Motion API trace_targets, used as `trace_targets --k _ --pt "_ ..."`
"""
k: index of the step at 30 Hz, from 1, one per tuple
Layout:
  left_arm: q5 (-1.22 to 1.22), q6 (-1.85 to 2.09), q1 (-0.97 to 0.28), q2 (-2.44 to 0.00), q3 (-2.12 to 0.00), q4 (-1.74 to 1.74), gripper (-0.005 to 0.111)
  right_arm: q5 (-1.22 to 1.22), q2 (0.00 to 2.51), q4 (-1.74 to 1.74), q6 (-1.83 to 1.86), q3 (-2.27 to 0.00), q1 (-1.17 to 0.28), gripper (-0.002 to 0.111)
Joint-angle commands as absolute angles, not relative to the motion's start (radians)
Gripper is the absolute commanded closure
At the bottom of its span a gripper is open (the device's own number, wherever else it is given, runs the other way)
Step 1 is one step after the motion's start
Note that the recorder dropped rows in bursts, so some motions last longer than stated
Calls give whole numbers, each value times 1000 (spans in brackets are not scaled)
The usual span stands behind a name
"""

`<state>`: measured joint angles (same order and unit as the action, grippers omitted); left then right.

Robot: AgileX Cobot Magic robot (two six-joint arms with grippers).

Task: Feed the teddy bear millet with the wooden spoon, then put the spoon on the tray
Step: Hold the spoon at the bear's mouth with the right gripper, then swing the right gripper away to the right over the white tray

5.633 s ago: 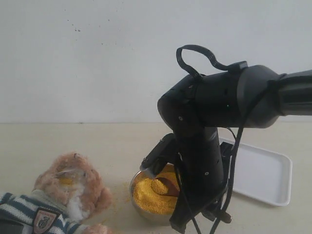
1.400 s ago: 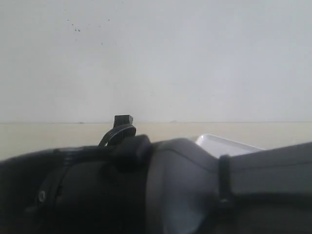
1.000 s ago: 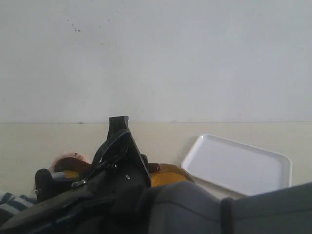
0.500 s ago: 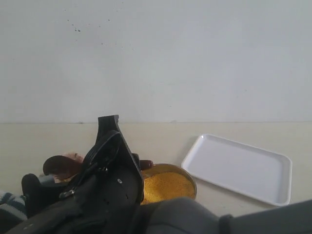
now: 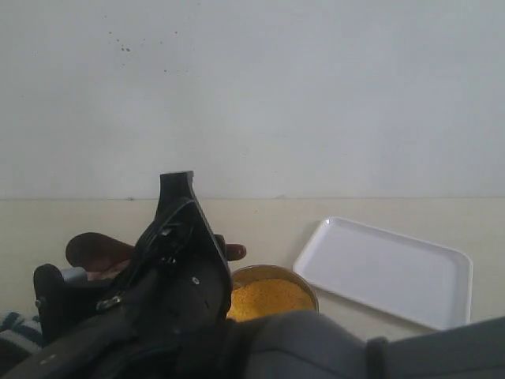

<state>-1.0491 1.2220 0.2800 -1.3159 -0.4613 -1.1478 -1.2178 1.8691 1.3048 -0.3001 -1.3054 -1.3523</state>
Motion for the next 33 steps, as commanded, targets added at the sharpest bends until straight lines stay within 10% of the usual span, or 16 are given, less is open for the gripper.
trace_targets --k 1,19,33 --pt "-1070 1228 283 -1305 -460 -1162 103 -1221 1846 1312 -316 -1303 -1345 108" --pt "-1065 1228 283 -1305 -460 -1162 103 -1074 1516 805 -478 -1081 -809 108" --pt "-1068 1228 283 -1305 -460 -1162 103 -745 1798 480 -318 -1208 -341 108"
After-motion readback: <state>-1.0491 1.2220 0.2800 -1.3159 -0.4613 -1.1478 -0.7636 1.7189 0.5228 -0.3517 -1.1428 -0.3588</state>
